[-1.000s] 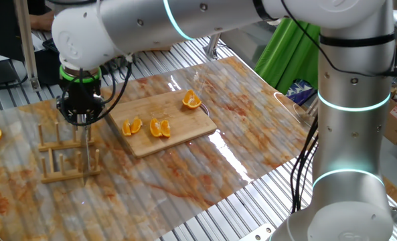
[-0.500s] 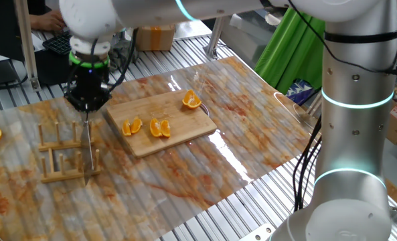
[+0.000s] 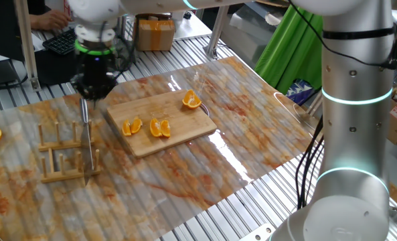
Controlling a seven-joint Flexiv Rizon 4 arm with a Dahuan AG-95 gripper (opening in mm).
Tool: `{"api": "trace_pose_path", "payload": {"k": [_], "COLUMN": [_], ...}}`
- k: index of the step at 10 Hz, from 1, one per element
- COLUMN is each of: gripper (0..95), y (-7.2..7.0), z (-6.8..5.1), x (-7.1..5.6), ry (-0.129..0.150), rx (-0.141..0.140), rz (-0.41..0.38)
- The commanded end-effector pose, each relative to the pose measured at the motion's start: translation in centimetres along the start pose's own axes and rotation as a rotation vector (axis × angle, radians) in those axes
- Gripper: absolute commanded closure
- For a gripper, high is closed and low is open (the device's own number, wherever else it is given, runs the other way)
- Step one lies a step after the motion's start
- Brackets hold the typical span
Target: Chop the orange
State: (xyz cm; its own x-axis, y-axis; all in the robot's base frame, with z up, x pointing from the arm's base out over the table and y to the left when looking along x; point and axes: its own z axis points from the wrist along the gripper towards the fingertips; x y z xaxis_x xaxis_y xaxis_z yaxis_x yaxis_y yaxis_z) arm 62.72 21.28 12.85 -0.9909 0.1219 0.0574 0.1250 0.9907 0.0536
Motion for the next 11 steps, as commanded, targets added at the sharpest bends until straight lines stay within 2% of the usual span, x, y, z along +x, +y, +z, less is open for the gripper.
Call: {"api": "trace_pose_path", "payload": {"k": [1, 2, 6, 8, 11], "gripper": [95.0, 95.0, 95.0, 95.0, 95.0], "y": [-1.5, -2.8, -6.0, -7.2, -7.8], "z": [0.1, 0.2, 0.9, 1.2, 1.3], "x": [-1.4, -2.4, -3.9, -4.6, -4.9], "ry": [0.003, 0.005, 0.007, 0.006, 0.008], "rx": [0.003, 0.003, -0.002, -0.002, -0.001], "rz": [-0.032, -0.061, -0.099, -0.100, -0.097]}}
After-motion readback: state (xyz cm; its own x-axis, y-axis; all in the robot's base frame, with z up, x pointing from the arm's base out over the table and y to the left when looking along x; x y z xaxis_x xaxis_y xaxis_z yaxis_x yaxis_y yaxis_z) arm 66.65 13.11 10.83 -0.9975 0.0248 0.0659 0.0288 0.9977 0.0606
